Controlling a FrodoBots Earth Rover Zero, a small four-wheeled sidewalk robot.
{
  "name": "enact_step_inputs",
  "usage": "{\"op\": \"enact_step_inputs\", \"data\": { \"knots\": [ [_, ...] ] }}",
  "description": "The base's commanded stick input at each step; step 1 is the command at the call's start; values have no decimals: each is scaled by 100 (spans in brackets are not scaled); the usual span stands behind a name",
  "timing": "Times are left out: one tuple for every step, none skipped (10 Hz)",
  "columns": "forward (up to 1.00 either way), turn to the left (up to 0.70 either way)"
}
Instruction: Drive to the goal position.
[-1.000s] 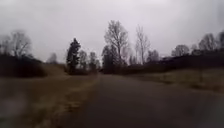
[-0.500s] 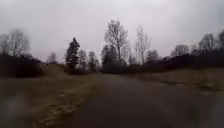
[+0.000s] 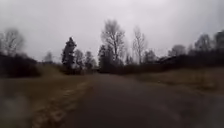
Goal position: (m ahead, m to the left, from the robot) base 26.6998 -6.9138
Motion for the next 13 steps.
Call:
{"op": "enact_step_inputs", "data": {
  "knots": [
    [68,0],
    [68,0],
    [68,0],
    [68,0],
    [68,0],
    [68,0],
    [68,0],
    [68,0],
    [68,0],
    [68,0],
    [68,0],
    [68,0],
    [68,0]
  ]
}}
